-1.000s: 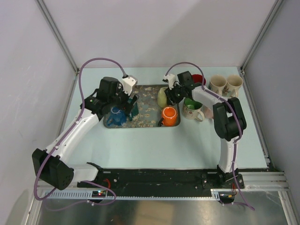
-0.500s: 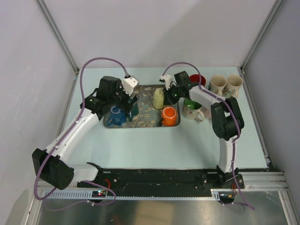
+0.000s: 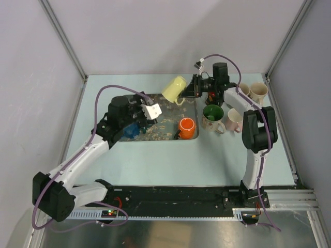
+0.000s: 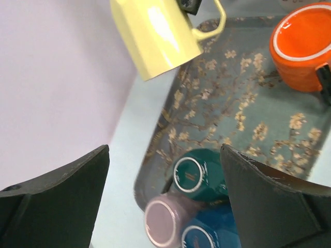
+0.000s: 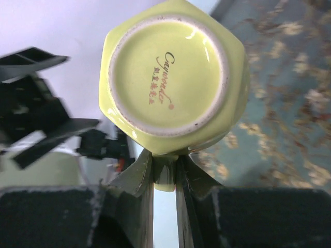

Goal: Turn the mug right side up
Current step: Turn over the cup on the tray.

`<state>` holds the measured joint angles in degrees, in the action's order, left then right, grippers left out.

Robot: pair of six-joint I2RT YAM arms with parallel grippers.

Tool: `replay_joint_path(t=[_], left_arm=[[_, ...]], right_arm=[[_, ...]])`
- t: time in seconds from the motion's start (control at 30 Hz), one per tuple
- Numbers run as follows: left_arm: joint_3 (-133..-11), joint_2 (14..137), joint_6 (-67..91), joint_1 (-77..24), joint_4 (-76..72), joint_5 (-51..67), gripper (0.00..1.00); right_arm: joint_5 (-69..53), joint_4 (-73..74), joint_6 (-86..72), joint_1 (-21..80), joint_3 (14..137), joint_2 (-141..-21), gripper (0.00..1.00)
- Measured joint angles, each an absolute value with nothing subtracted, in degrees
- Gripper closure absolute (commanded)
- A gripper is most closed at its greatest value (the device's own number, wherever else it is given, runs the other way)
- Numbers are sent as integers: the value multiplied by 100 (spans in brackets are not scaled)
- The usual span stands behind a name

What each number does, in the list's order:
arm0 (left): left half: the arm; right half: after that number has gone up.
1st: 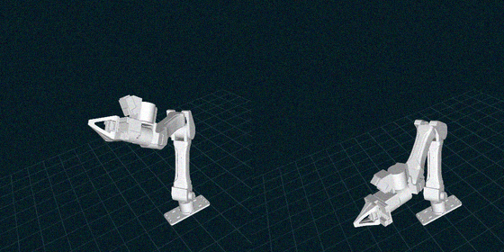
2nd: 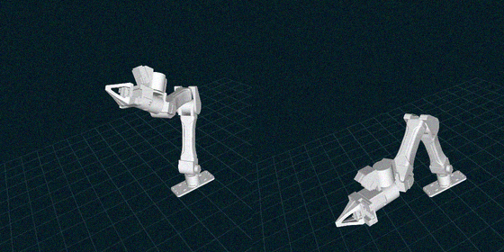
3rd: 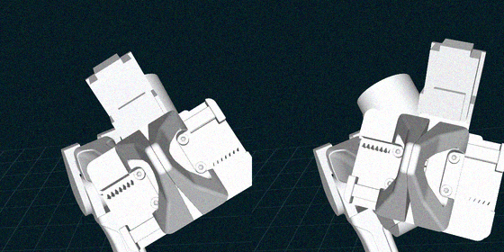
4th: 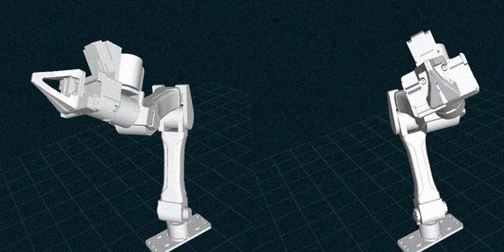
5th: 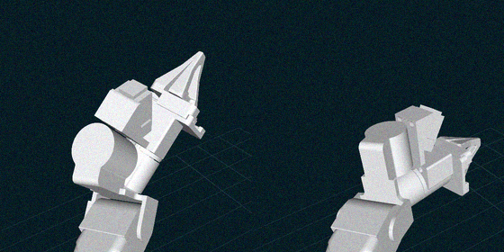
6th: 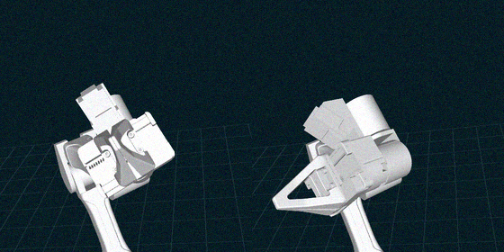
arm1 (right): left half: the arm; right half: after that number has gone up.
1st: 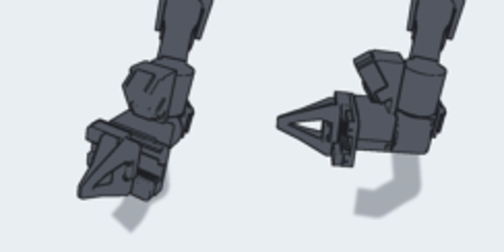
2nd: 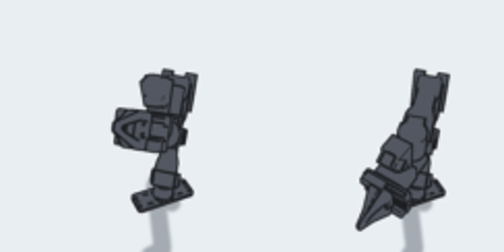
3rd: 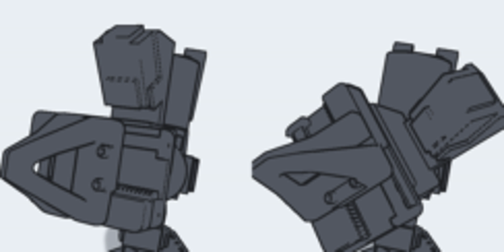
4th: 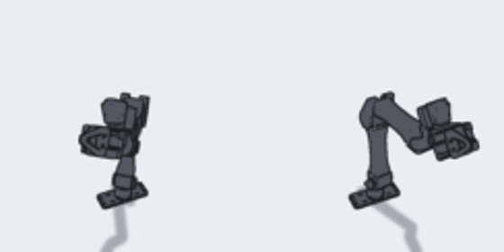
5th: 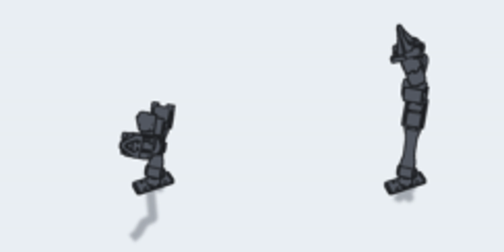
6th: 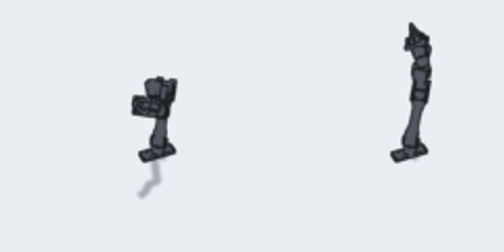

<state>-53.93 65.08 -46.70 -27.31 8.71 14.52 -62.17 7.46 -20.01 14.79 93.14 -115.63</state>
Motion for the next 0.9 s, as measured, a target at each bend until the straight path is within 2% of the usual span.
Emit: replay_joint_path(t=[0.27,0.4,0.47,0.53,0.6,0.67,0.73,0.83,0.9], left_arm=[[-5024,6637,-5649,-3022,-893,1284,8],[-5024,6849,-5975,-3055,-1741,1157,13],[-5024,6952,-6104,-3068,-1994,1109,19],[-5024,7052,-6246,-3076,-2152,1079,32],[-5024,7166,-6359,-3081,-2333,1048,54],[-5024,7266,-6473,-3087,-2456,1024,80],[-5024,7325,-6604,-3096,-2519,963,94],[-5037,7338,-6604,-3114,-2797,985,99],[-5039,7338,-6558,-3129,-2827,963,100]], right_arm=[[-7760,-1697,-4812,1734,9207,-11563,100],[-8182,-2290,-5481,1903,9216,-11566,100],[-8278,-2410,-5655,1959,9216,-11568,100],[-8318,-2510,-5793,1986,9240,-11574,100],[-8333,-2563,-5894,1986,9273,-11579,100],[-8324,-2600,-6005,1975,9323,-11583,100],[-8307,-2633,-6075,1964,9362,-11583,91],[-8329,-2552,-6071,1935,9367,-11598,57],[-8348,-2469,-5927,1898,9367,-11598,43]])
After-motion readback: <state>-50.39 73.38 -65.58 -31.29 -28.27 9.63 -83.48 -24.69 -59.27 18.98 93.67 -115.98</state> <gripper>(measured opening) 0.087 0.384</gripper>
